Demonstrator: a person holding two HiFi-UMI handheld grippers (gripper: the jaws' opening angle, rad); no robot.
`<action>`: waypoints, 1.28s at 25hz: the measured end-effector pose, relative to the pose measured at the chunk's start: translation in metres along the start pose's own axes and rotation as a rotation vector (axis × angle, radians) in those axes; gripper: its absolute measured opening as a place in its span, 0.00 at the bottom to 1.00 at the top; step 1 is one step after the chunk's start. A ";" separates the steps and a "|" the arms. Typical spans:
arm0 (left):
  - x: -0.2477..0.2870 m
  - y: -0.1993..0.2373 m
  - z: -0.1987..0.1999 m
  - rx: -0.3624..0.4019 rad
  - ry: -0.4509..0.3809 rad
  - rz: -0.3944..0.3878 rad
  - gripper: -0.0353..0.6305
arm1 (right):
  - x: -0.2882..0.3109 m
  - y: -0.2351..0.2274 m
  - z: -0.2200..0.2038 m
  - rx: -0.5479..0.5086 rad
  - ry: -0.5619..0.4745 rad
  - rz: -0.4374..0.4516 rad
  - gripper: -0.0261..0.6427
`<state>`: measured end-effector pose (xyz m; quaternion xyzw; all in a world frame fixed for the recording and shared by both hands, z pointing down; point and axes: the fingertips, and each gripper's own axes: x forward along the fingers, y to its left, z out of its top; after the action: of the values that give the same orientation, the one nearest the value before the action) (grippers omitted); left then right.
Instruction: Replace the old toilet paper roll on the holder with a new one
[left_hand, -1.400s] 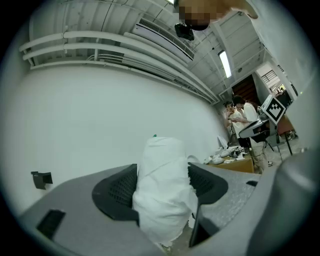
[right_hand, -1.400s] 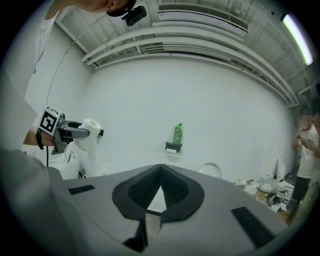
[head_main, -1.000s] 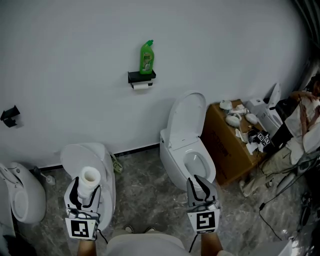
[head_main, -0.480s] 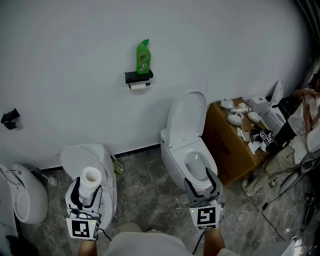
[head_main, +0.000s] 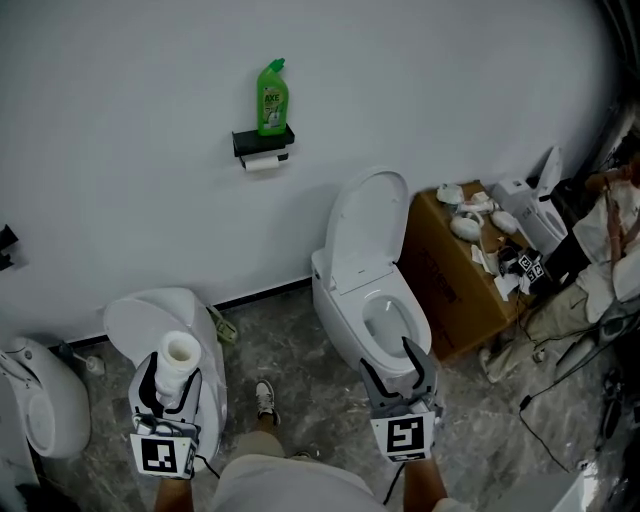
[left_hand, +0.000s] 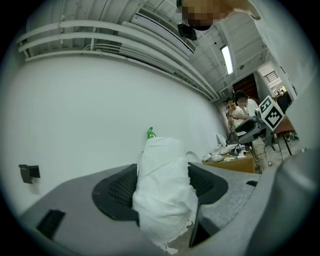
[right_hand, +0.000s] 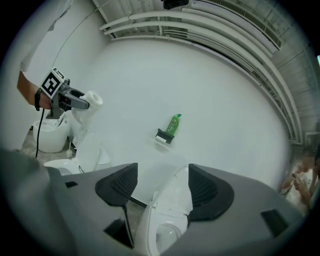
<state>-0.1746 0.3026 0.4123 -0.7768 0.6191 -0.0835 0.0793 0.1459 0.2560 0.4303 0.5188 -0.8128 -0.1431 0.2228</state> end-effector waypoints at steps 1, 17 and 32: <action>0.013 0.004 -0.006 -0.005 0.002 -0.010 0.51 | 0.010 0.000 0.000 -0.002 0.005 0.000 0.47; 0.256 0.130 -0.032 -0.122 -0.057 -0.091 0.51 | 0.283 -0.019 0.077 -0.049 0.053 0.061 0.47; 0.360 0.139 -0.016 -0.099 -0.041 -0.016 0.51 | 0.403 -0.061 0.065 -0.075 0.026 0.148 0.47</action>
<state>-0.2310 -0.0793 0.4074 -0.7863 0.6145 -0.0374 0.0527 0.0146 -0.1349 0.4320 0.4503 -0.8402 -0.1497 0.2626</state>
